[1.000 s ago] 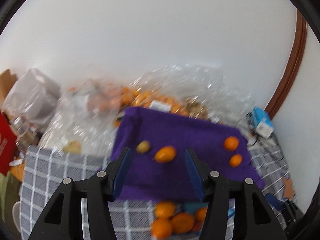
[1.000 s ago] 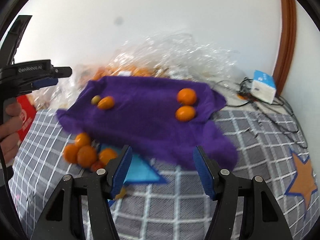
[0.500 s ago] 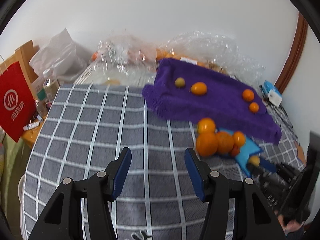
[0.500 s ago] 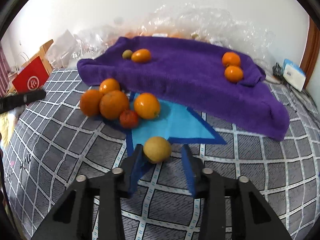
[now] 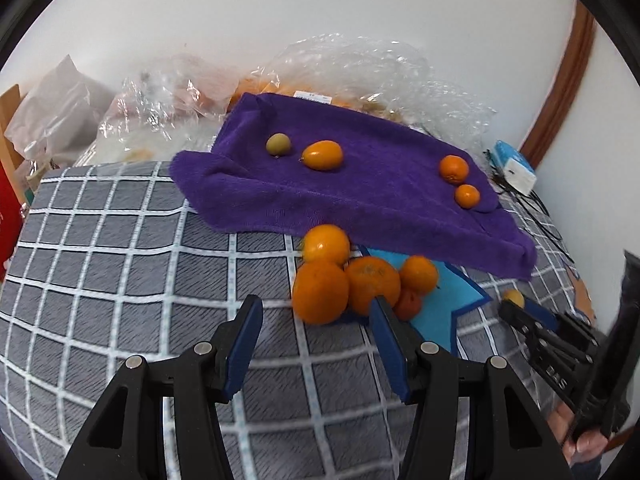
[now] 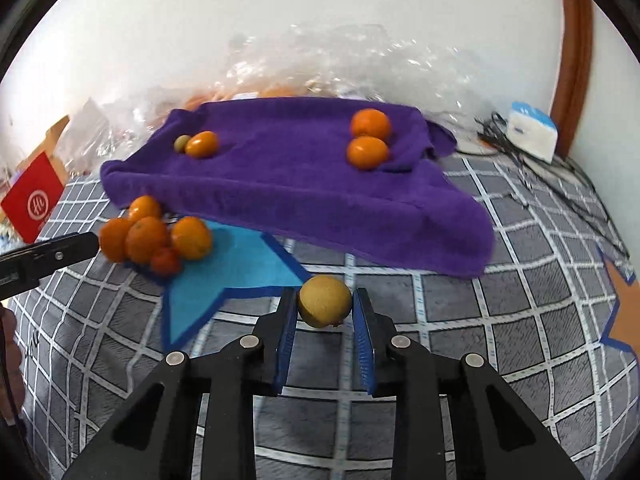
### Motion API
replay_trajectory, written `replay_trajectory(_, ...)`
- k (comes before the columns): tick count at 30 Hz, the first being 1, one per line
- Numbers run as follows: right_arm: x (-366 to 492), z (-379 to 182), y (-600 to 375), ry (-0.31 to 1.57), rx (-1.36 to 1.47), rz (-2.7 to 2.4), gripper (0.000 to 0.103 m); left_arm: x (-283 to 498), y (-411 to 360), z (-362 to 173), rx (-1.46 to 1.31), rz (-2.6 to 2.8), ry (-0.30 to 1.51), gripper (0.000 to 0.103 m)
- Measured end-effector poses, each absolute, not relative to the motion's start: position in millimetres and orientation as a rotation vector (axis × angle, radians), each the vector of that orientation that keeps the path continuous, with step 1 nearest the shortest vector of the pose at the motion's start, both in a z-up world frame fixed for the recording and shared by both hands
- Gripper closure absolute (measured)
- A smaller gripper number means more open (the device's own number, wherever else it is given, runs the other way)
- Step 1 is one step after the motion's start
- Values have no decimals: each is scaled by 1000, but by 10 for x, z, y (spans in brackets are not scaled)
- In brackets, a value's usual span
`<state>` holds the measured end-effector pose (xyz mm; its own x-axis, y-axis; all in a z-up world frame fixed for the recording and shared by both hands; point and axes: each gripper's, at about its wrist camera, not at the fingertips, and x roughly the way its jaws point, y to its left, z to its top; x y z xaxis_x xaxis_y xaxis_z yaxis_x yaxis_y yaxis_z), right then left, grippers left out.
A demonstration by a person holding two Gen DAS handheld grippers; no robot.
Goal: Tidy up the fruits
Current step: 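Grasp a round yellow fruit with the right gripper while the left gripper grasps a large orange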
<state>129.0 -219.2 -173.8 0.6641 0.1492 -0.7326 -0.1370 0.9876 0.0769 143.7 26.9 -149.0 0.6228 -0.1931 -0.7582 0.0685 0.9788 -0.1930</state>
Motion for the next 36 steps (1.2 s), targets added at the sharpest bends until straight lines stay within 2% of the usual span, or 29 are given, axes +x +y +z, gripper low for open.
replay_trajectory(2, 1316, -1774, -2233, 834, 39, 167, 75, 1499, 294, -1553, -186, -137, 889, 52)
replay_trajectory(6, 1335, -1784, -2270, 838, 57, 174, 75, 1579, 333, -1636, -232, -172, 904, 72)
replay_trajectory(18, 1323, -1810, -2295, 845, 61, 149, 75, 1367, 557, -1568, -175, -137, 880, 73)
replay_trajectory(24, 1321, -1811, -2310, 845, 74, 149, 75, 1469, 509, -1643, -177, -160, 908, 71)
replay_trajectory(27, 1318, -1812, -2304, 847, 68, 146, 75, 1536, 452, -1710, -152, -135, 914, 66)
replay_trajectory(36, 1329, -1829, -2300, 860, 60, 146, 75, 1491, 467, -1734, -168, -134, 866, 66)
